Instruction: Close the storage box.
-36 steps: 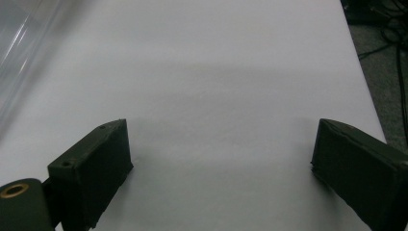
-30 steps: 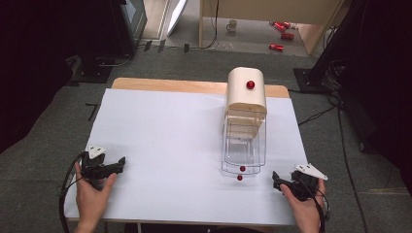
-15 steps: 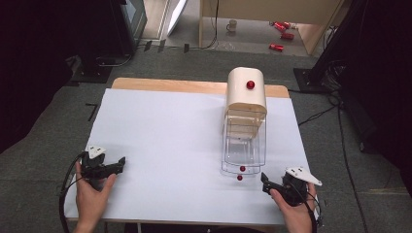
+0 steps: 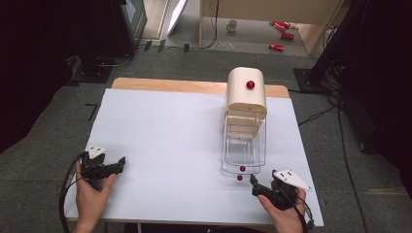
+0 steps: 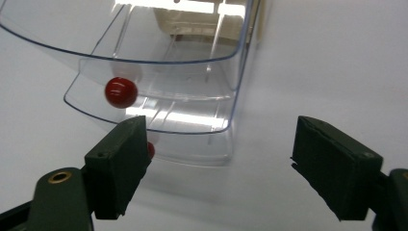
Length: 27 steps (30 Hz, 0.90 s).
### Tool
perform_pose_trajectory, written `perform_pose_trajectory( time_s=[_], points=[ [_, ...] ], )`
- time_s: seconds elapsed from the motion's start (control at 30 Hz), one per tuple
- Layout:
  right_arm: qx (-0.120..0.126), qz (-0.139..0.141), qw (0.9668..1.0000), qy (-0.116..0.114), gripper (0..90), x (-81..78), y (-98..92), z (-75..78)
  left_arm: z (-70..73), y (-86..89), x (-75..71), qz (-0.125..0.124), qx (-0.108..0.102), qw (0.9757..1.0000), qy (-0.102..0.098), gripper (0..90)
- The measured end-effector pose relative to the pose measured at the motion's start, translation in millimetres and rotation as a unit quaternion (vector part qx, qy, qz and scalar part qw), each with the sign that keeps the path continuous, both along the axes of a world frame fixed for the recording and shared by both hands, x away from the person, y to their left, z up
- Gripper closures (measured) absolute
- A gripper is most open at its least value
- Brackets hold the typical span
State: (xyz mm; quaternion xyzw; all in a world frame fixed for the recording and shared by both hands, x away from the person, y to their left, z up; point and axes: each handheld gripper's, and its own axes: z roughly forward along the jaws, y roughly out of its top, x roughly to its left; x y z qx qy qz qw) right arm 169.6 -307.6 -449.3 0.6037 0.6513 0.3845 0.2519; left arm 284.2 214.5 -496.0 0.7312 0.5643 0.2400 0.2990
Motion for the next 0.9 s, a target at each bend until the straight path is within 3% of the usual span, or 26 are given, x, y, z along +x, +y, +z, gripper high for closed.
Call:
perform_pose_trajectory(
  time_s=[0.17,0.33,0.57,0.9],
  points=[
    [-0.008,0.003,1.0,-0.005,24.6,-0.7,9.3,0.2,0.0,0.0,0.0,0.0,0.0,1.0,0.0,13.8],
    [-0.008,-0.005,0.9998,-0.018,38.4,-0.9,20.6,0.6,0.0,0.0,0.0,0.0,0.0,1.0,0.0,13.8],
    [-0.009,0.004,0.9997,-0.021,48.8,0.0,31.6,-0.2,0.0,-0.1,0.0,0.0,0.0,1.0,0.0,13.7],
    [0.008,0.015,0.9995,-0.026,63.8,2.5,44.3,-3.7,0.0,-0.2,0.0,0.0,0.0,1.0,0.0,13.7]
  ],
)
